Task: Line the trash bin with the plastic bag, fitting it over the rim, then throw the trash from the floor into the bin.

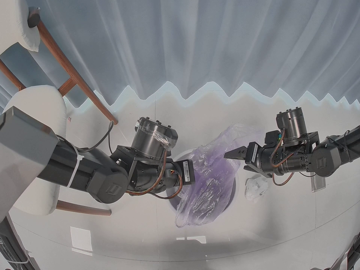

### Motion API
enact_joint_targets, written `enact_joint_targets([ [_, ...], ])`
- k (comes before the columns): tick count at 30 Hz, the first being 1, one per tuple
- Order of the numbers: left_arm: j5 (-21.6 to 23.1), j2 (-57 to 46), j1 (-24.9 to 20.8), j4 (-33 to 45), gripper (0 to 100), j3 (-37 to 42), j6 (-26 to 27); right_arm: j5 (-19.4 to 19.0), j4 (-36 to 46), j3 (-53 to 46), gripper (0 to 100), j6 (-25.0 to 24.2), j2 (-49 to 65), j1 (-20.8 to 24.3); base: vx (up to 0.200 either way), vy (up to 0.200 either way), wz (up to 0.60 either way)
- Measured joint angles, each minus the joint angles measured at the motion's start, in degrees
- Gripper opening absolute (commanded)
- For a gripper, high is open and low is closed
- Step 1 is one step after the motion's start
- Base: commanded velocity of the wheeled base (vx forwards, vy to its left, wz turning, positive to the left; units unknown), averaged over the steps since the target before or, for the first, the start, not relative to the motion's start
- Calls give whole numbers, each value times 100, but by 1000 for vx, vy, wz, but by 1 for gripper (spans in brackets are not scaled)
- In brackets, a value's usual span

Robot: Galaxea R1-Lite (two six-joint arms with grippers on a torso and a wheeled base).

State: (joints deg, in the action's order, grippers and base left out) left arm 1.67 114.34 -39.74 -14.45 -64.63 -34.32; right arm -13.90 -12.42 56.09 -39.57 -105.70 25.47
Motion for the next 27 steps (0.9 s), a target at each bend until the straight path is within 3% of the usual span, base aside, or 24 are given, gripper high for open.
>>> enact_joint_targets([
  [13, -44, 0, 173, 24, 0, 9, -9, 104, -57, -193, 0, 38, -151, -30, 0, 0, 0],
  [21, -165, -129, 855, 156, 0, 267, -11, -33, -68, -664, 0, 508, -9, -581, 0, 0, 0],
  [27, -154, -607, 1019, 1042, 0, 689, -88, -222, -140, -669, 0, 624, -72, -922, 0, 0, 0],
])
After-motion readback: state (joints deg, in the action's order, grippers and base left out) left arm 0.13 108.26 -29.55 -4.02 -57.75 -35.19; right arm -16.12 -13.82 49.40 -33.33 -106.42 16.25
